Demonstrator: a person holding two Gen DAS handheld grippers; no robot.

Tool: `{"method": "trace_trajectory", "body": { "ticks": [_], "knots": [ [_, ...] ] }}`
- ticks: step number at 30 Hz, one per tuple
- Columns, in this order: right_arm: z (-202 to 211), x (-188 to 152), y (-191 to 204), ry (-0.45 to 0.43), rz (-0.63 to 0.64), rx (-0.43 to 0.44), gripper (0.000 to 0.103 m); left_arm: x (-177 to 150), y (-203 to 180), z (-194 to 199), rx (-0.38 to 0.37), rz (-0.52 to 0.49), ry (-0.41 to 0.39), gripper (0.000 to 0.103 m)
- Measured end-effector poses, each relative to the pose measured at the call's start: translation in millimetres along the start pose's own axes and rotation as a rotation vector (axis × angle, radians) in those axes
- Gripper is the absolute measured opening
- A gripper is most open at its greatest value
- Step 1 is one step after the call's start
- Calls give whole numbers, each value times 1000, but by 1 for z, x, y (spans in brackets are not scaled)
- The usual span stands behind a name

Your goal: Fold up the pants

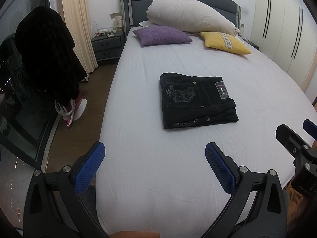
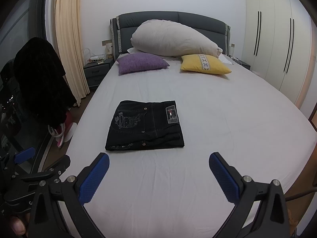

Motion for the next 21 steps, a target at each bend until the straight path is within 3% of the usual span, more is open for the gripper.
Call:
{"method": "trace_trajectory", "body": {
  "ticks": [21],
  "knots": [
    [2, -1, 1, 4, 2, -1, 103, -3, 0, 1, -3, 4, 5, 103]
  ]
}}
Point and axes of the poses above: each gripper's, at about its wrist camera, not at the fingertips, and z roughly against the way its jaws point, y to its left, x to its top, the point moved 5 cm from there along -z, roughly the way its jaws point, and after that the axes turned 3 degrees about z, right-handed, at the moved point
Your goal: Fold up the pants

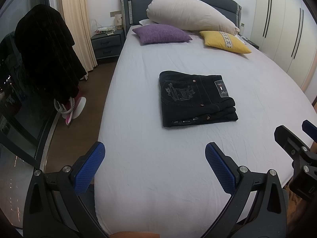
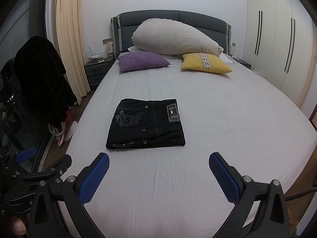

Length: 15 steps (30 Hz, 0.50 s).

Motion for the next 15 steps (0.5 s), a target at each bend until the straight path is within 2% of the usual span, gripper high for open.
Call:
{"method": "trace_trajectory", "body": {
  "ticks": [15],
  "knots": [
    [2, -14, 4, 12, 7, -9, 103, -12, 0, 3, -16, 15, 33, 103]
  ]
}}
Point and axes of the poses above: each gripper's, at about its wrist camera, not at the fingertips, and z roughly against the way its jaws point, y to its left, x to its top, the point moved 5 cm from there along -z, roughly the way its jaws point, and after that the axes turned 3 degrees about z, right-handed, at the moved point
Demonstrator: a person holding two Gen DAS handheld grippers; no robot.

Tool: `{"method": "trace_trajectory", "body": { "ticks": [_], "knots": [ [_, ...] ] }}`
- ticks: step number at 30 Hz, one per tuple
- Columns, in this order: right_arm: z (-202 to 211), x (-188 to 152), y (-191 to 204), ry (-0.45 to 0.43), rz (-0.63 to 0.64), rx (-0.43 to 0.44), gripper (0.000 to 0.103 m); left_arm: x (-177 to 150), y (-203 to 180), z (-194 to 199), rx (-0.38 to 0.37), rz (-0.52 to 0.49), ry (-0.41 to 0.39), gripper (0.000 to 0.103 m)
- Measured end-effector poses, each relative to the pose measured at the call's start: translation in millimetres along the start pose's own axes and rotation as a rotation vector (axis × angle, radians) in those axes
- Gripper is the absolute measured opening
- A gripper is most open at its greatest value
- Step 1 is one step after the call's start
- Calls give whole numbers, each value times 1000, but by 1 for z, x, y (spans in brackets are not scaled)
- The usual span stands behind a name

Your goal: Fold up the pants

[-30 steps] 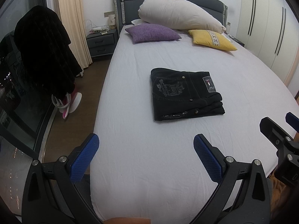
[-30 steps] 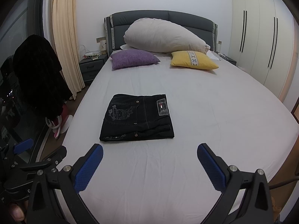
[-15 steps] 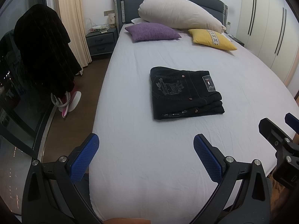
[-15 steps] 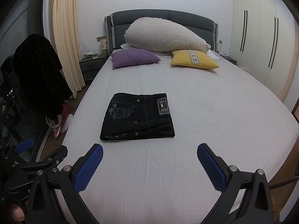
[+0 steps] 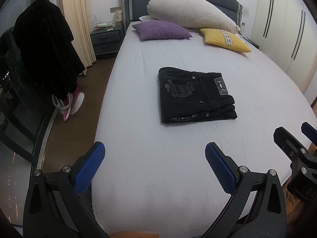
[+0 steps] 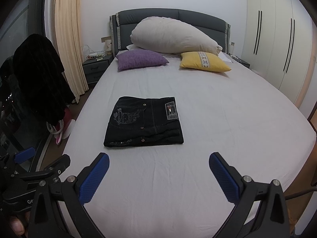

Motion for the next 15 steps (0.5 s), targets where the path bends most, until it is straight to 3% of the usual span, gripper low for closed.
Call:
{"method": "trace_trajectory", "body": {
  "ticks": [15],
  "knots": [
    [-2, -2, -2, 10, 3, 9, 103, 5, 4, 0, -3, -4, 7, 103]
  ]
}}
Point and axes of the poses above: each gripper's, at about its wrist camera, not at the fingertips, and z roughly against the way its jaws point, y to its left, x to its top, the point moved 5 cm from there along -z, roughly the way its jaws point, and after that the axes turned 3 degrees about z, right-handed, at the moved point
